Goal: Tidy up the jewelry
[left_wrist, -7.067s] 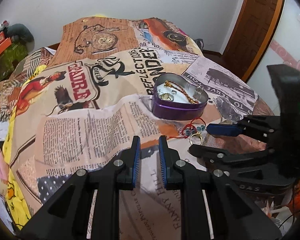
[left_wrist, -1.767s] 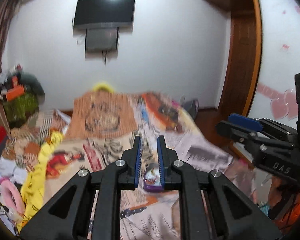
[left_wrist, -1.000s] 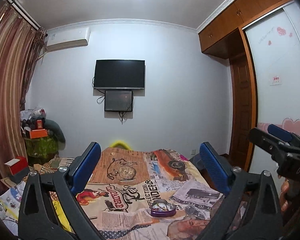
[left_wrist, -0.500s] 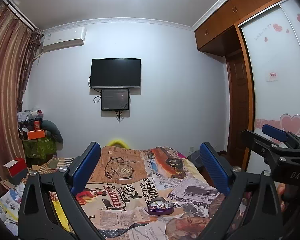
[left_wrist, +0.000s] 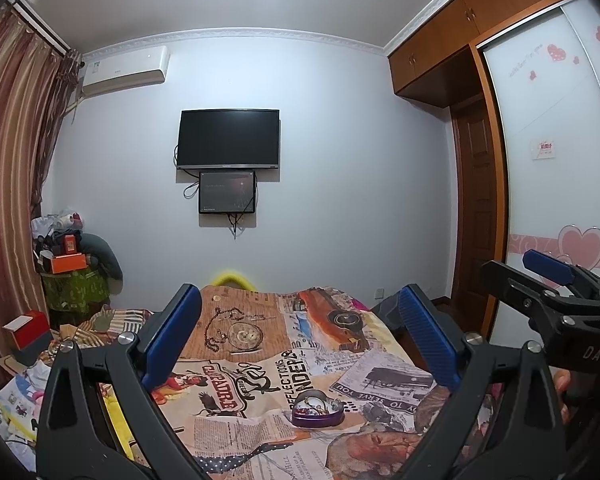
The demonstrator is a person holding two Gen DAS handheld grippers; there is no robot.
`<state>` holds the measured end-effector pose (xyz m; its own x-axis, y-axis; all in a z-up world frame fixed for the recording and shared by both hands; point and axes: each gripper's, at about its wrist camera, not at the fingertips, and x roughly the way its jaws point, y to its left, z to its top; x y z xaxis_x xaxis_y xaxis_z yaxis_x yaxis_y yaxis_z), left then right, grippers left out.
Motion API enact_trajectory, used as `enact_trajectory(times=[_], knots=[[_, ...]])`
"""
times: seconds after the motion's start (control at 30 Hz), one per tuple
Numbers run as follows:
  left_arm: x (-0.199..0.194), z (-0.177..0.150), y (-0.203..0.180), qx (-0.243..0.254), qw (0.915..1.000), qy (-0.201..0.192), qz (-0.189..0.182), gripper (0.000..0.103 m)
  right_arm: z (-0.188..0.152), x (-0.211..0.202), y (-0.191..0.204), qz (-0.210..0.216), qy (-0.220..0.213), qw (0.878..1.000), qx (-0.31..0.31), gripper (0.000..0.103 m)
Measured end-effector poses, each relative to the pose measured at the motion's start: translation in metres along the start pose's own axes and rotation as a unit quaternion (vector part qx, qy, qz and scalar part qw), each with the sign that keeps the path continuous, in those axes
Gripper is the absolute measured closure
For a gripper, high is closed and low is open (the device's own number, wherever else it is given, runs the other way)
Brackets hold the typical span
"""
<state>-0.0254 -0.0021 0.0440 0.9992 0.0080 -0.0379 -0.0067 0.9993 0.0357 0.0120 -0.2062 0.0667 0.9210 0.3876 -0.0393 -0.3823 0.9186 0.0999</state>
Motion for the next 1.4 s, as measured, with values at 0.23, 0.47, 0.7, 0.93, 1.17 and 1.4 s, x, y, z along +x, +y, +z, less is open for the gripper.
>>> enact_trajectory(times=[0.23,0.47,0.7,0.93,1.17,1.4], knots=[[0.002,0.001,0.000,-0.003,1.0000,0.003,-0.001,0.003,0.001,0.000,0.000,0.001,0.001,1.000,0.002,0.000],[0.004,-0.001,0.001,-0.005,1.0000,0.005,-0.001,0.003,-0.002,0.002,-0.001,0.000,0.008,1.000,0.005,0.000],[0.006,-0.003,0.001,-0.007,0.9999,0.007,0.000,0.003,-0.003,0.002,-0.002,0.002,0.010,1.000,0.006,0.000],[0.007,-0.004,0.003,-0.012,0.9999,0.009,-0.004,0.003,-0.003,0.001,-0.002,0.002,0.010,1.000,0.006,0.000],[0.009,-0.005,0.006,-0.017,0.9997,0.014,-0.011,0.003,-0.002,0.001,-0.001,0.001,0.009,1.000,0.006,0.000],[0.012,-0.006,0.006,-0.018,0.9995,0.021,-0.012,0.003,-0.002,0.001,0.000,0.001,0.010,1.000,0.006,0.000]])
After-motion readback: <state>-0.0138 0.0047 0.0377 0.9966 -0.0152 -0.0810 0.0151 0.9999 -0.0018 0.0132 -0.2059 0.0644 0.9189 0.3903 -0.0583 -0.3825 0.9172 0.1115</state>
